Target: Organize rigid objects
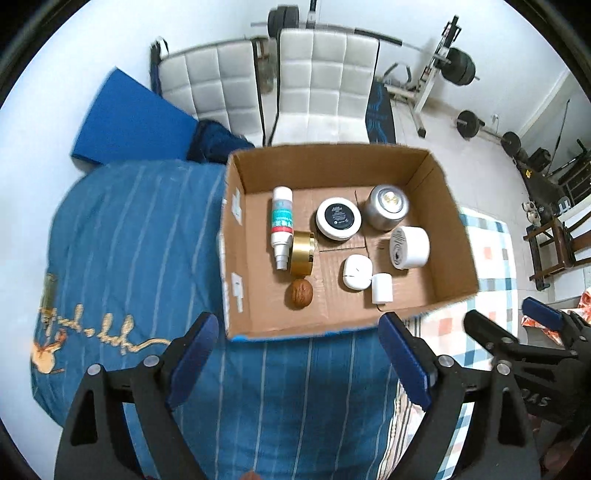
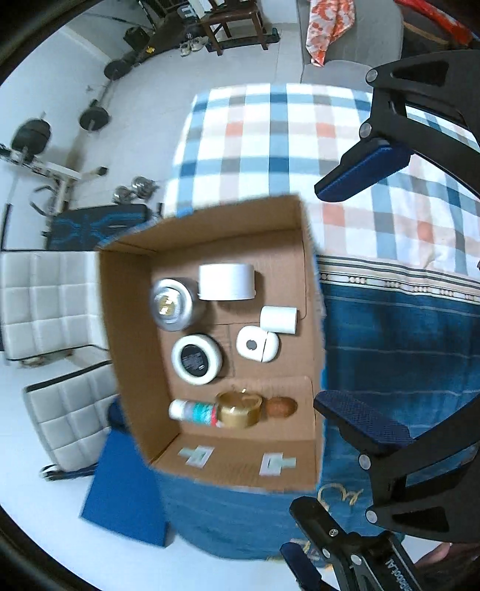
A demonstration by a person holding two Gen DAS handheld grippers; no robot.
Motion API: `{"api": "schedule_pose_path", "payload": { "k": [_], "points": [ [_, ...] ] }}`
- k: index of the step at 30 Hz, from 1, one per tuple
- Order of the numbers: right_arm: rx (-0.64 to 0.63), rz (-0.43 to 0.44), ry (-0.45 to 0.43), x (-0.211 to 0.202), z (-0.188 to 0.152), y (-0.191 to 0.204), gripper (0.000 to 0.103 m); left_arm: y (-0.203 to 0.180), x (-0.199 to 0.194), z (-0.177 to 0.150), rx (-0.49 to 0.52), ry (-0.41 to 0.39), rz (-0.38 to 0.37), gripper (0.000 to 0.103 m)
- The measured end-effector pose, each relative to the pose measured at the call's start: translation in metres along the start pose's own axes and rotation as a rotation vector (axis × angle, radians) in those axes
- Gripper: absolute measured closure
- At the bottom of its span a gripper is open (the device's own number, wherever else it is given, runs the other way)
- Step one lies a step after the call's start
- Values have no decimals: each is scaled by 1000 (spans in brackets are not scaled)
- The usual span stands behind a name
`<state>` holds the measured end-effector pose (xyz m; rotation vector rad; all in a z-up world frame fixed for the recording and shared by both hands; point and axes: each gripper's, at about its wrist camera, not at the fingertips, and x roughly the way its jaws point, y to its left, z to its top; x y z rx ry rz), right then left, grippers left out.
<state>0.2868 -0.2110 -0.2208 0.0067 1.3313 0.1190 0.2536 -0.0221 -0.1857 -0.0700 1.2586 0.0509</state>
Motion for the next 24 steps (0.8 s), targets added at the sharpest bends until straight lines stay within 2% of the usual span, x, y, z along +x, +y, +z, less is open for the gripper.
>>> {"api": "schedule_pose_path", "payload": {
  "k": [3, 9, 13, 24],
  "points": [
    [7, 9, -70, -49, -23, -4, 0, 0, -38, -14, 2, -60, 2, 14],
    [1, 33, -139, -120, -59, -7, 0, 5, -102, -37, -34, -150, -30, 14],
    [-6, 58, -170, -161, -83, -9, 0, 3, -135, -58, -26, -180, -46, 14],
    [-29, 69, -269, -233, -122, -7, 0, -7, -194, -94, 4, -248, -43, 14]
  ]
}}
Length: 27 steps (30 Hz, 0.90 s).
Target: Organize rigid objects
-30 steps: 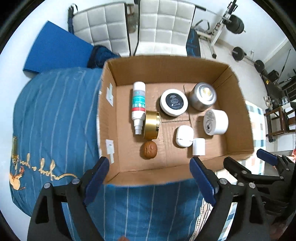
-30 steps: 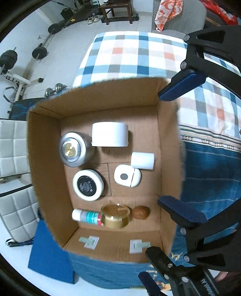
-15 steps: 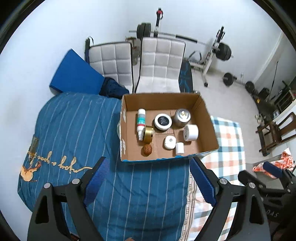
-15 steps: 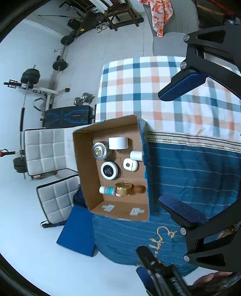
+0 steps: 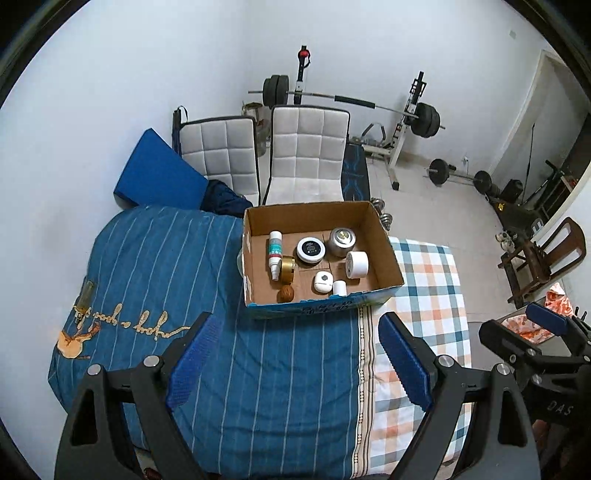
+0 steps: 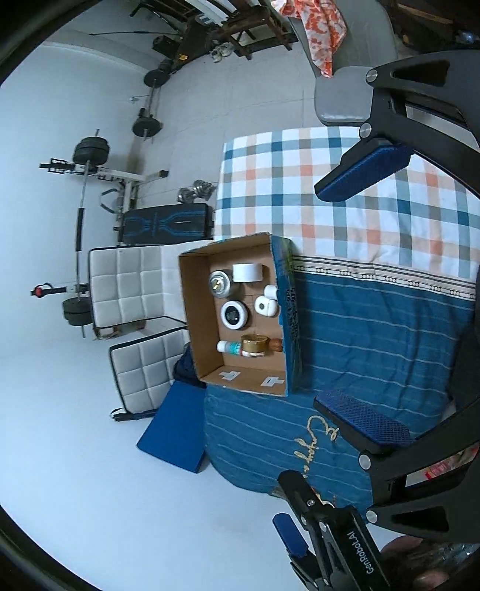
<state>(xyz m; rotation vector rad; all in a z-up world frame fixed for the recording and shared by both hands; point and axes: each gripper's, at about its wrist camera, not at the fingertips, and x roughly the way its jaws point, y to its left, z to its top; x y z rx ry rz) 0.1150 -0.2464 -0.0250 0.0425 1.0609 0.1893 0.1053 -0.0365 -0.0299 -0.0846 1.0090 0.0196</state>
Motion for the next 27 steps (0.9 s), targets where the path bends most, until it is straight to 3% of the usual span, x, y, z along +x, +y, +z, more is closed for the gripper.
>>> {"api": "schedule_pose_path", "payload": {
  "k": [9, 27],
  "points": [
    [-2, -19, -45, -23, -2, -5, 0, -6, -28, -6, 9, -67, 17, 14],
    [-5, -38, -107, -48, -4, -6, 0, -10, -35, -12, 10, -85, 25, 14]
  ]
}}
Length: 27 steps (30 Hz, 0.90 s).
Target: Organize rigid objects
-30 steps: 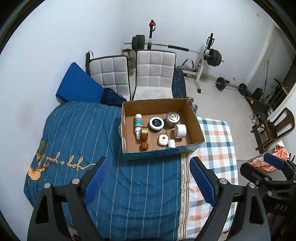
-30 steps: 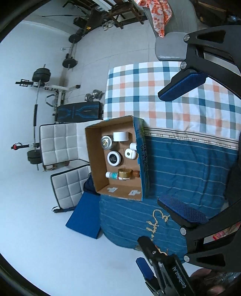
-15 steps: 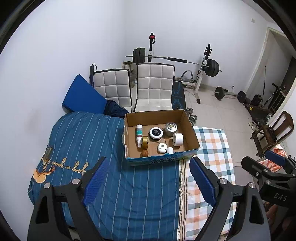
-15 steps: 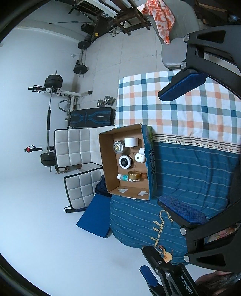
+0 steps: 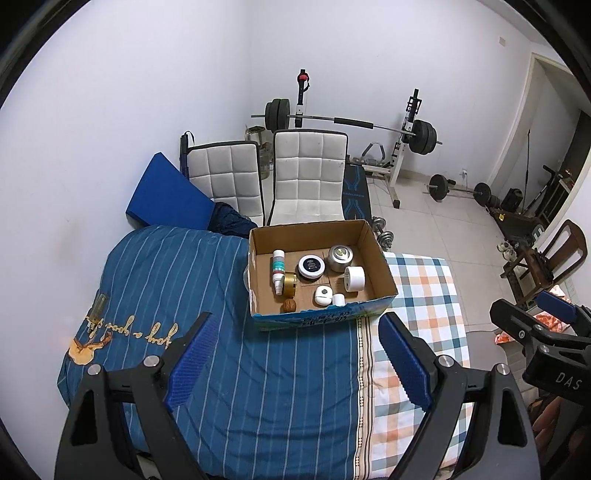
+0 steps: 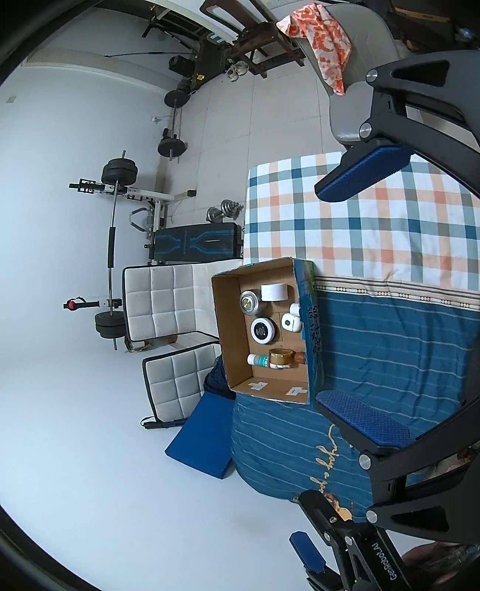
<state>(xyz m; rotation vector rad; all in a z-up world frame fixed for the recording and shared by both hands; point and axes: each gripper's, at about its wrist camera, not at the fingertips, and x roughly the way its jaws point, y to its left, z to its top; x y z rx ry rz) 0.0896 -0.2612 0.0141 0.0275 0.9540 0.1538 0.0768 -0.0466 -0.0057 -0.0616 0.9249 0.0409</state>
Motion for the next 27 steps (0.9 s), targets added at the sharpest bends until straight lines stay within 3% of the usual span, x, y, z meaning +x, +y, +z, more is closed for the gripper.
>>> {"api": "schedule_pose_path", "payload": {
  "k": [27],
  "points": [
    [-4, -22, -22, -5, 4, 0, 0, -2, -2, 2, 24, -7, -18, 14]
  ]
}}
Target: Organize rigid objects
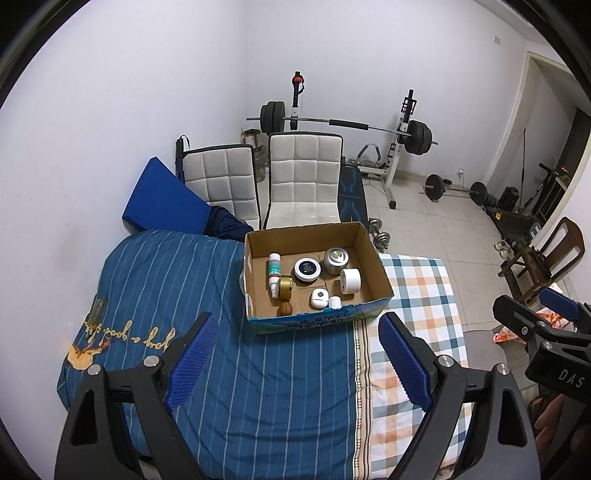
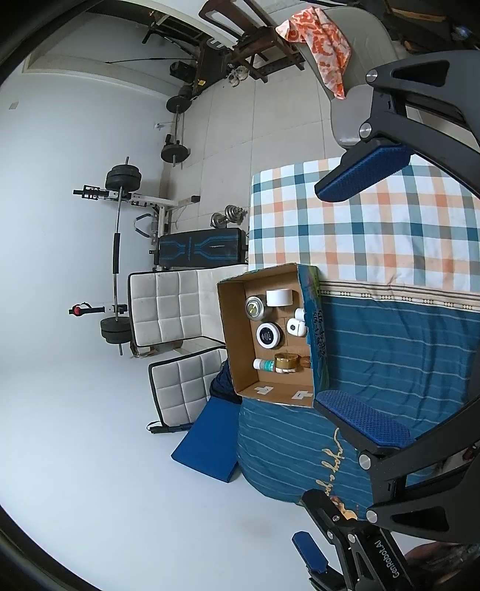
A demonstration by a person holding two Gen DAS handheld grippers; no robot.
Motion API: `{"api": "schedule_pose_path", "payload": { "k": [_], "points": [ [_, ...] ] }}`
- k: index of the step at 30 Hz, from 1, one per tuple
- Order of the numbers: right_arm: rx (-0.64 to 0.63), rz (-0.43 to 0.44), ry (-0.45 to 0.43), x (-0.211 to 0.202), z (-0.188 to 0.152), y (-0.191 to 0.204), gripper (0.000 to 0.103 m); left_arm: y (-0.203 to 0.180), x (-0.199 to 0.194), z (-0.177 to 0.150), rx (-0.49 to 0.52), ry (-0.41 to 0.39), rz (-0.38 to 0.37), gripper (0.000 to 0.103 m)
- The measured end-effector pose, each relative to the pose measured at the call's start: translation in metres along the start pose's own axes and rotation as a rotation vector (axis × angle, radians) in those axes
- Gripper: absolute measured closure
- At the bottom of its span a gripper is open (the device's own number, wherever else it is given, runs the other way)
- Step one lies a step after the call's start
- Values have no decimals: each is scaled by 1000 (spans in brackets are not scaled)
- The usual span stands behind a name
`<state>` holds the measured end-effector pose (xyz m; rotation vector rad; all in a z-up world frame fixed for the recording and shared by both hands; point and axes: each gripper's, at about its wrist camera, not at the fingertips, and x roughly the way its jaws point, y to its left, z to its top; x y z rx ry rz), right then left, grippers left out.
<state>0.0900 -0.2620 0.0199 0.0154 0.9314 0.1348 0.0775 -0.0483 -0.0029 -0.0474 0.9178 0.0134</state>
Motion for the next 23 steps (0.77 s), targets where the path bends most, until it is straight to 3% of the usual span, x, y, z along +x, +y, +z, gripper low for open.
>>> {"api": "schedule_pose_path", "payload": {
  "k": [23],
  "points": [
    [8, -12, -8, -4, 2, -3, 0, -5, -3, 0, -10, -20, 2, 14]
  ]
}}
